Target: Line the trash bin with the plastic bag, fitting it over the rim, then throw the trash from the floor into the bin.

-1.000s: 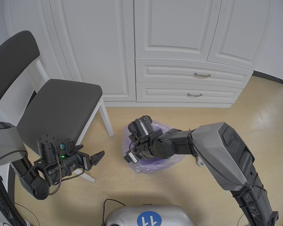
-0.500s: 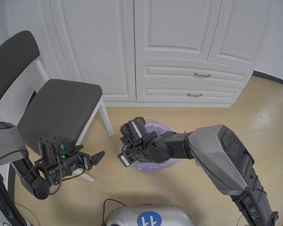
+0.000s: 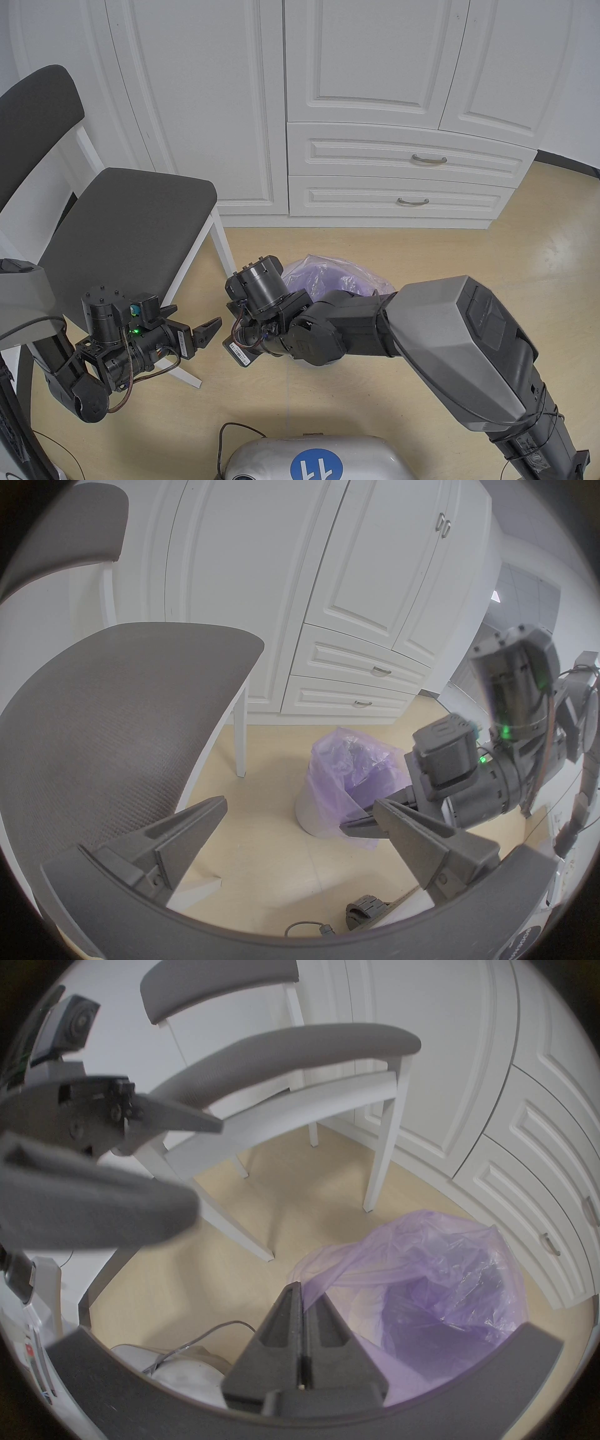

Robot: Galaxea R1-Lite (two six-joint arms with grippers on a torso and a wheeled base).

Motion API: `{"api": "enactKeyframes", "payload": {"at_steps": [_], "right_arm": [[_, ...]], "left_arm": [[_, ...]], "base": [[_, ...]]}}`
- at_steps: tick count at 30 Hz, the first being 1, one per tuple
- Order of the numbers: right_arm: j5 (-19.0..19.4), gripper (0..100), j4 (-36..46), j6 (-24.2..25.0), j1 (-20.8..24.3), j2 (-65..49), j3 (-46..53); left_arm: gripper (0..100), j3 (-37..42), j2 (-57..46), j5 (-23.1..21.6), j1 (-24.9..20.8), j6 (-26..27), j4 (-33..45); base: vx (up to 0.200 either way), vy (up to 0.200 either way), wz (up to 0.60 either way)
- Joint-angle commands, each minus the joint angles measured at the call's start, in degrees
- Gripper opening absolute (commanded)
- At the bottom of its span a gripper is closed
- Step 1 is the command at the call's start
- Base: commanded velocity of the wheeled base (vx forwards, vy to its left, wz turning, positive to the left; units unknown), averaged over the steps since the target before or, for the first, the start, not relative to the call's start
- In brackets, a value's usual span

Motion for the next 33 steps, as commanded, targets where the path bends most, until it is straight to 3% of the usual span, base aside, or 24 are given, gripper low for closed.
{"api": "enactKeyframes", "payload": {"at_steps": [1, 8, 9, 16, 22, 23, 25, 26, 30, 33], "right_arm": [[-0.06, 0, -0.12, -0.14, 0.88, -0.92, -0.01], [-0.59, 0, 2.51, -0.41, -1.49, 1.98, -0.01], [-0.67, 100, 4.01, -0.41, -1.85, 1.9, -0.01], [-1.55, 100, 5.06, 0.47, -3.16, -0.04, -0.01], [-2.7, 100, 5.94, 4.16, -1.67, -6.63, -0.01], [-6.3, 100, 5.77, 5.57, -0.53, -12.69, 5.86], [-7.44, 100, 5.5, 5.83, -0.53, -14.63, 8.41], [-9.9, 100, 4.98, 6.18, -1.06, -19.81, 15.97], [-10.08, 100, -0.12, 6.36, -4.83, -29.13, 31.43], [-9.11, 100, -13.13, 5.22, -10.46, -34.4, 46.02]], "left_arm": [[100, -0.03, 0.62, 0.0, 0.01, -0.04, 0.03], [100, 0.14, 0.71, 0.0, 0.01, -0.04, -0.33], [100, 0.14, 0.71, 0.0, 0.01, -0.04, -0.33], [100, -0.03, 3.52, 0.0, -0.17, -0.04, -1.91], [100, 0.49, 4.66, 0.09, -0.25, 0.05, -4.63], [100, 0.76, 4.31, 0.09, -0.25, 0.05, -4.98], [100, 0.76, 4.13, 0.09, -0.25, -0.04, -4.98], [100, 0.84, 3.78, 0.09, -0.08, -0.04, -5.07], [100, 1.55, 2.55, 0.09, -0.08, -0.04, -5.34], [100, 2.08, 1.14, 1.32, -0.08, -0.04, -5.34]], "base": [[0.0, 0.0, 0.0], [0.0, 0.0, 0.0], [0.0, 0.0, 0.0], [0.0, 0.0, 0.0], [0.0, 0.0, 0.0], [0.0, 0.0, 0.0], [0.0, 0.0, 0.0], [0.0, 0.0, 0.0], [0.0, 0.0, 0.0], [0.0, 0.0, 0.0]]}}
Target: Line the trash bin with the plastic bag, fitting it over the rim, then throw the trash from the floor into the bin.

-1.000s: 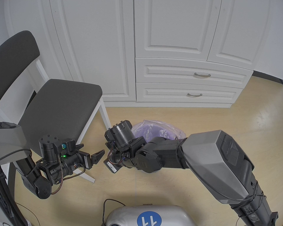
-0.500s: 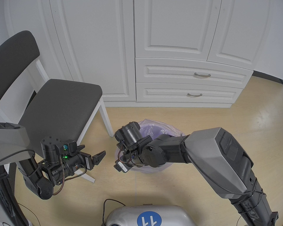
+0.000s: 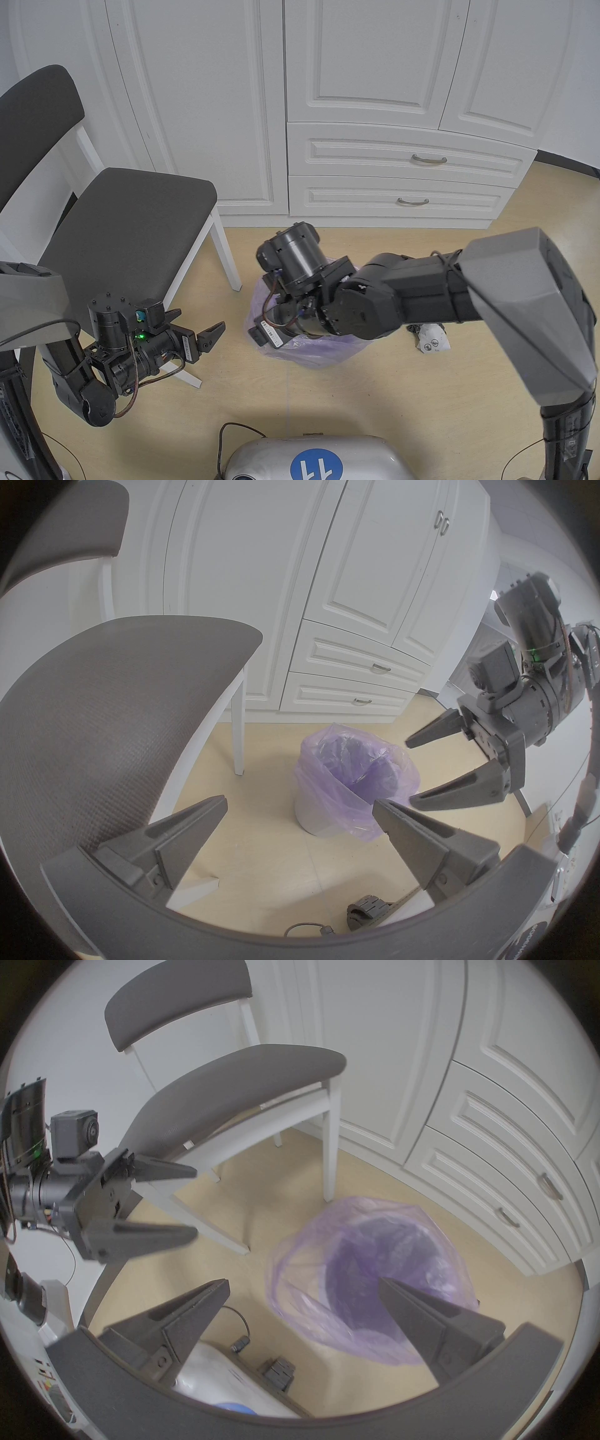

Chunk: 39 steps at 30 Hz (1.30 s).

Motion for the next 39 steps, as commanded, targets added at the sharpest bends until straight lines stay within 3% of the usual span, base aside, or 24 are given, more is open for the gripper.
{"api": "enactKeyframes", "payload": {"at_steps": [1, 3, 4, 5, 7, 9, 10, 11, 13, 17, 21, 24, 28, 39], "right_arm": [[-1.6, 100, -21.17, -0.7, -10.12, -21.45, 37.06], [0.34, 100, -32.15, -3.6, -13.9, -21.27, 43.22], [0.51, 100, -33.03, -3.96, -14.17, -21.18, 43.66], [3.5, 100, -44.63, -9.67, -18.3, -19.43, 49.81], [7.1, 100, -52.54, -14.68, -20.67, -17.93, 54.12], [14.57, 100, -61.24, -21.8, -25.15, -15.21, 59.13], [16.33, 100, -62.3, -23.12, -26.03, -14.77, 59.83], [21.78, 100, -63.79, -27.07, -28.58, -13.45, 60.53], [28.11, 100, -63.7, -33.31, -31.57, -11.43, 60.71], [32.68, 100, -63.79, -39.02, -33.33, -8.7, 61.59], [40.94, 100, -63.79, -39.99, -34.21, -5.89, 62.11], [43.93, 100, -63.97, -39.38, -33.77, -3.25, 60.97], [44.19, 100, -64.23, -38.67, -33.33, -1.15, 59.21], [44.02, 100, -65.9, -28.56, -34.29, -9.32, 60.71]], "left_arm": [[100, 0.96, -3.16, 2.25, 0.12, -0.15, -0.46], [100, 0.16, -3.6, 4.36, 0.2, -0.06, -0.46], [100, 0.08, -3.6, 4.54, 0.2, -0.15, -0.46], [100, -0.89, -3.51, 5.86, 0.2, -0.06, -0.37], [100, -1.07, -3.42, 6.38, 0.2, -0.15, -0.37], [100, -1.77, -2.98, 8.05, 0.29, -0.06, -0.28], [100, -2.03, -2.98, 8.58, 0.29, -0.06, -0.11], [100, -2.65, -2.72, 10.6, 0.2, 0.03, 0.07], [100, -3.35, -2.28, 13.77, 0.2, 0.12, 0.25], [100, -2.82, -2.37, 17.02, 0.64, 0.29, 0.33], [100, -3.26, -2.28, 18.07, 1.61, 0.29, 0.33], [100, -3.35, -1.93, 18.07, 1.43, 0.29, 0.25], [100, -2.91, -1.67, 18.07, 0.82, 0.2, 0.07], [100, -2.38, 1.5, 18.16, -7.18, 0.03, -0.37]], "base": [[0.0, 0.0, 0.0], [0.0, 0.0, 0.0], [0.0, 0.0, 0.0], [0.0, 0.0, 0.0], [0.0, 0.0, 0.0], [0.0, 0.0, 0.0], [0.0, 0.0, 0.0], [0.0, 0.0, 0.0], [0.0, 0.0, 0.0], [0.0, 0.0, 0.0], [0.0, 0.0, 0.0], [0.0, 0.0, 0.0], [0.0, 0.0, 0.0], [0.0, 0.0, 0.0]]}}
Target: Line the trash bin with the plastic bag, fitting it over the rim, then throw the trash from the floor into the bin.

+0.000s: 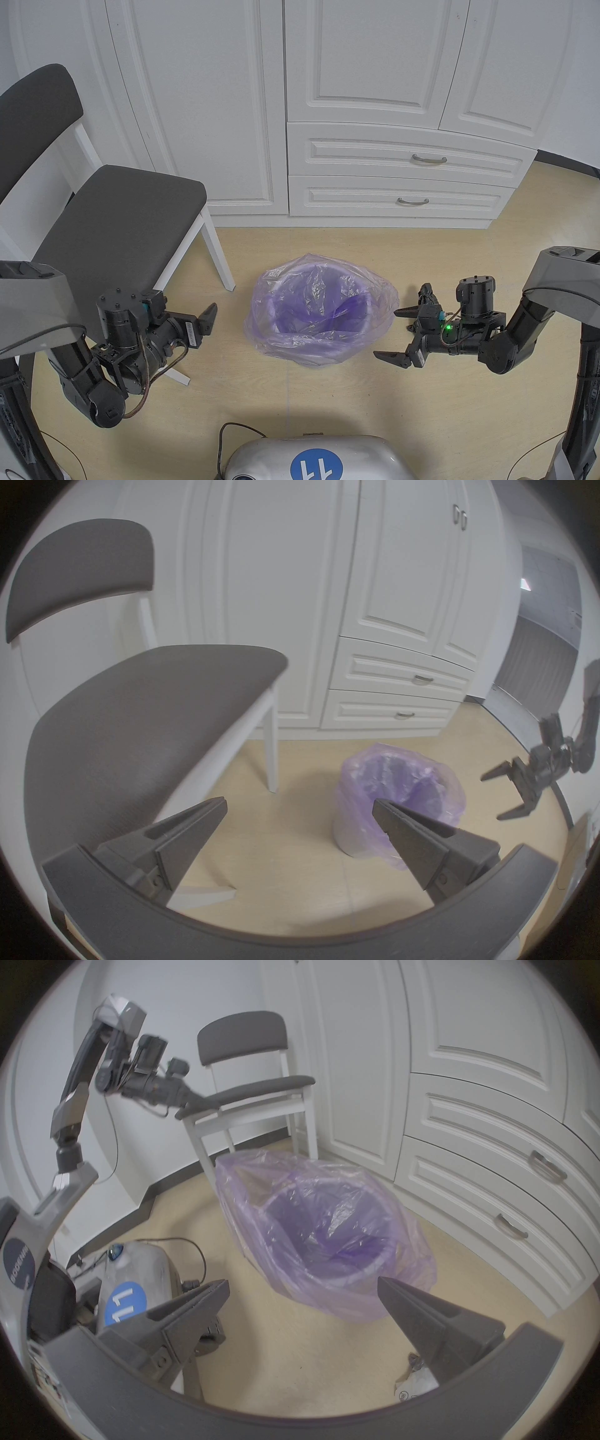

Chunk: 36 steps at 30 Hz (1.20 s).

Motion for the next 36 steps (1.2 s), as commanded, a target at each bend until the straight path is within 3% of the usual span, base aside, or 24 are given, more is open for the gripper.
{"api": "enactKeyframes", "payload": {"at_steps": [1, 5, 8, 11, 15, 16, 17, 18, 19, 20, 23, 25, 30, 36], "right_arm": [[-0.01, 100, -0.17, 2.13, -1.09, -4.23, 0.99], [-0.1, 100, -0.17, 3.88, -3.11, -5.81, 0.11], [-2.3, 100, 0.01, 10.48, -4.26, -5.9, -3.15], [-7.66, 100, 1.06, 17.68, -4.17, -5.11, -6.49], [-15.75, 100, 8.09, 25.15, -3.73, -4.14, -12.73], [-16.01, 100, 8.53, 25.42, -3.73, -4.14, -12.99], [-19.26, 100, 14.16, 28.14, -3.2, -4.14, -15.1], [-19.26, 100, 14.16, 28.14, -3.2, -4.14, -15.1], [-22.78, 100, 21.28, 31.48, -1.88, -3.7, -17.82], [-23.74, 100, 23.56, 32.54, -0.83, -2.83, -18.61], [-25.33, 100, 24.35, 32.54, 1.37, 0.78, -19.49], [-26.56, 100, 24.18, 32.54, 2.69, 3.06, -20.2], [-28.58, 100, 23.74, 32.27, 4.45, 8.16, -21.34], [-28.14, 100, 18.29, 26.74, 4.53, 9.74, -17.74]], "left_arm": [[100, 0.07, 2.44, -0.19, -2.92, -0.08, -0.16], [100, -0.2, 3.23, -0.19, -3.88, 0.09, -0.25], [100, -2.66, 3.76, -0.19, -6.26, 0.18, 0.45], [100, -5.56, 4.02, -0.1, -8.98, 0.27, 3.18], [100, -14.44, 3.67, 2.89, -11.35, -0.79, 16.19], [100, -14.88, 3.67, 2.98, -11.35, -0.87, 16.71], [100, -19.27, 3.67, 3.94, -11.44, -2.98, 22.34], [100, -19.27, 3.67, 3.94, -11.44, -2.98, 22.34], [100, -25.77, 4.02, 4.21, -11.44, -6.85, 32.18], [100, -29.29, 4.29, 4.21, -11.35, -8.78, 38.16], [100, -37.2, 6.4, 4.3, -10.92, -13.35, 50.99], [100, -40.72, 8.42, 4.38, -10.56, -14.85, 55.65], [100, -43.62, 12.73, 4.38, -9.68, -14.32, 58.11], [100, -40.1, 11.67, 3.86, -10.48, -11.95, 59.16]], "base": [[0.0, 0.0, 0.0], [0.0, 0.0, 0.0], [0.0, 0.0, 0.0], [0.0, 0.0, 0.0], [0.0, 0.0, 0.0], [0.0, 0.0, 0.0], [0.0, 0.0, 0.0], [0.0, 0.0, 0.0], [0.0, 0.0, 0.0], [0.0, 0.0, 0.0], [0.0, 0.0, 0.0], [0.0, 0.0, 0.0], [0.0, 0.0, 0.0], [0.0, 0.0, 0.0]]}}
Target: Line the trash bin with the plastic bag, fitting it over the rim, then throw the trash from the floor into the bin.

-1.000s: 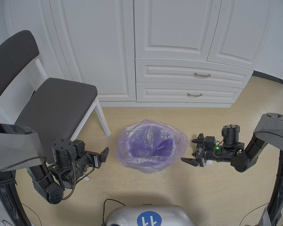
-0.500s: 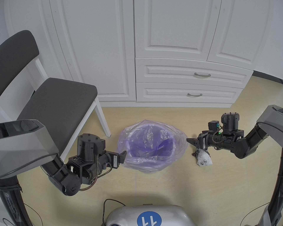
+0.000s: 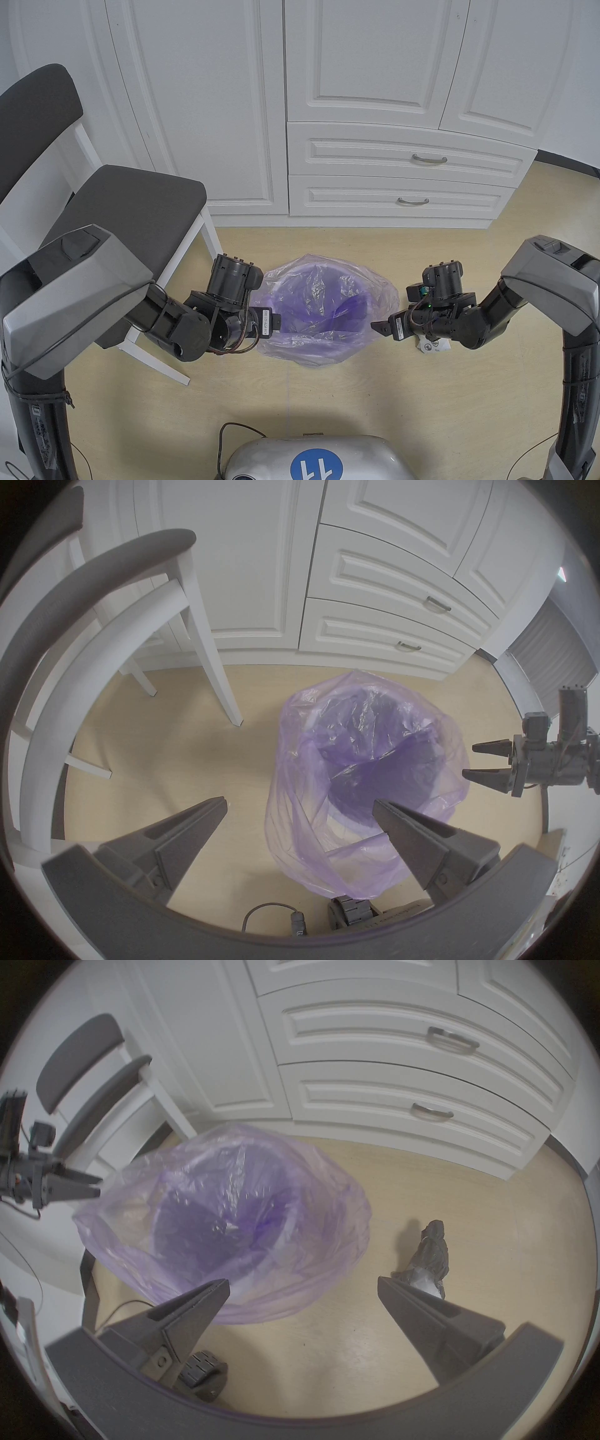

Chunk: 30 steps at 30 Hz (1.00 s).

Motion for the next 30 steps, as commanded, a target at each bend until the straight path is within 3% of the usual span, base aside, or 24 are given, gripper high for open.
{"api": "enactKeyframes", "payload": {"at_steps": [1, 7, 15, 18, 20, 21, 30], "right_arm": [[-0.69, 100, -3.1, -4.72, 1.08, 4.59, 2.55], [-0.6, 100, -3.19, -6.74, 0.55, 4.24, 3.78], [-0.6, 100, -3.02, -8.23, 0.64, 6.52, 3.08], [-0.6, 100, -2.93, -8.23, 0.55, 8.9, 1.5], [-0.6, 100, -2.93, -8.23, 0.55, 8.9, 1.5], [-0.6, 100, -2.66, -8.23, 0.46, 10.92, -0.43], [-0.6, 100, -1.52, -8.06, 0.11, 13.55, -5.88]], "left_arm": [[100, 3.27, 0.56, -0.49, -0.46, 2.2, 1.47], [100, 2.91, -0.32, -2.69, 0.33, 6.69, 7.79], [100, -0.07, 0.56, -10.6, 4.11, 13.63, 12.8], [100, -1.92, 4.34, -11.74, 7.45, 20.66, 13.95], [100, -1.92, 4.34, -11.74, 7.45, 20.66, 13.95], [100, -3.33, 7.77, -11.92, 9.12, 25.49, 13.33], [100, -14.14, 16.21, -11.66, 9.65, 25.67, 13.42]], "base": [[0.0, 0.0, 0.0], [0.0, 0.0, 0.0], [0.0, 0.0, 0.0], [0.0, 0.0, 0.0], [0.0, 0.0, 0.0], [0.0, 0.0, 0.0], [0.0, 0.0, 0.0]]}}
